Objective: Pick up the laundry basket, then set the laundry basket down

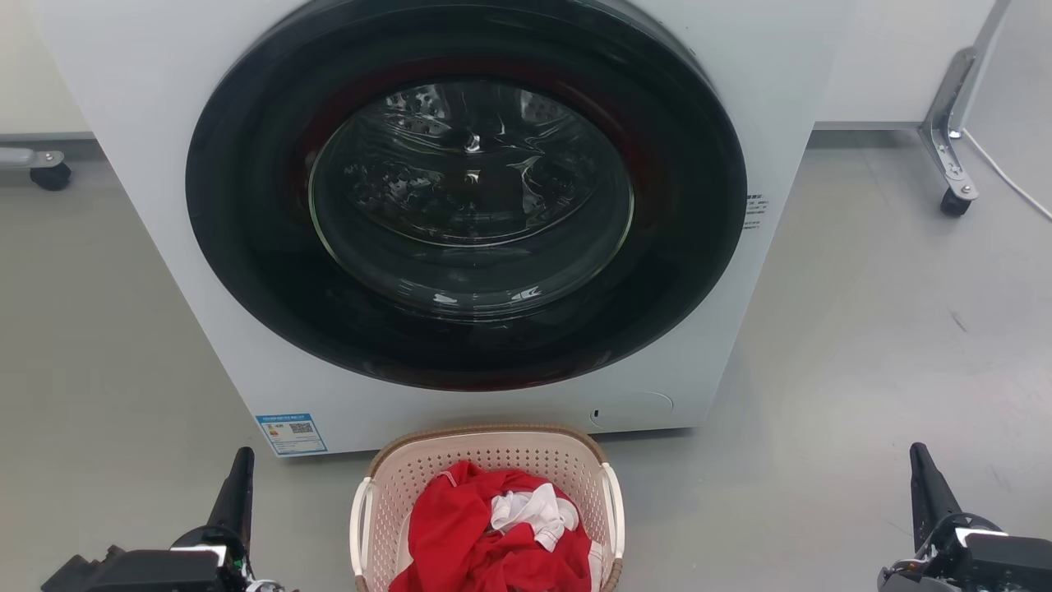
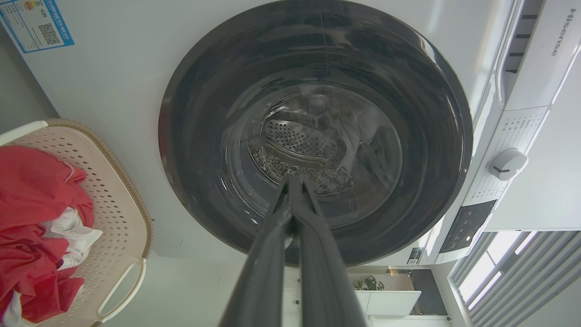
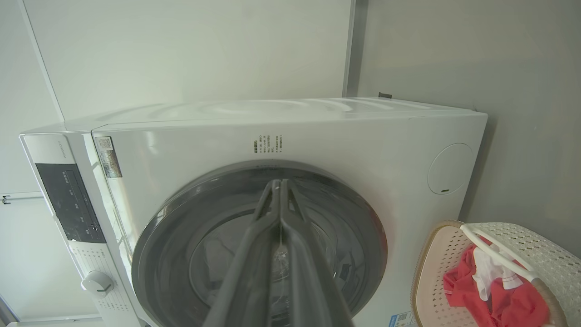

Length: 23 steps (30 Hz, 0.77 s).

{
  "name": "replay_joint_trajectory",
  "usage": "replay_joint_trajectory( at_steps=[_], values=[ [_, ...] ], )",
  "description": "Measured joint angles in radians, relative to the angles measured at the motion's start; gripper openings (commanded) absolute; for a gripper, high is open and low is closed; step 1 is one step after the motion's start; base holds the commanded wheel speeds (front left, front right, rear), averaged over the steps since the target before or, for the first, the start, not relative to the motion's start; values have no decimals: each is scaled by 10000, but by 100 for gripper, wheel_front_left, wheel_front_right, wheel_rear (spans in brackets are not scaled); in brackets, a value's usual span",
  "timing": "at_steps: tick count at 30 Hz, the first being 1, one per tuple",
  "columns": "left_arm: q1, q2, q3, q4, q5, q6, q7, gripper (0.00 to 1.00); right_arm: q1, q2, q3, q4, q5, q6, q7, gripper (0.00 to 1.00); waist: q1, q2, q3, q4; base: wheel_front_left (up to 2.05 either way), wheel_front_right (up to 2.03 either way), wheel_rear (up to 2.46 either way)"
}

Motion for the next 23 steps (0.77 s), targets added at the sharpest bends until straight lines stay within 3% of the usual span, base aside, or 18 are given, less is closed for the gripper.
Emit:
replay_joint_trajectory(
  at_steps=[23],
  values=[
    [0,0,0,-2,0,0,0,0,0,0,0,0,10,0,0,0,0,0,1,0,0,0,0]
  ],
)
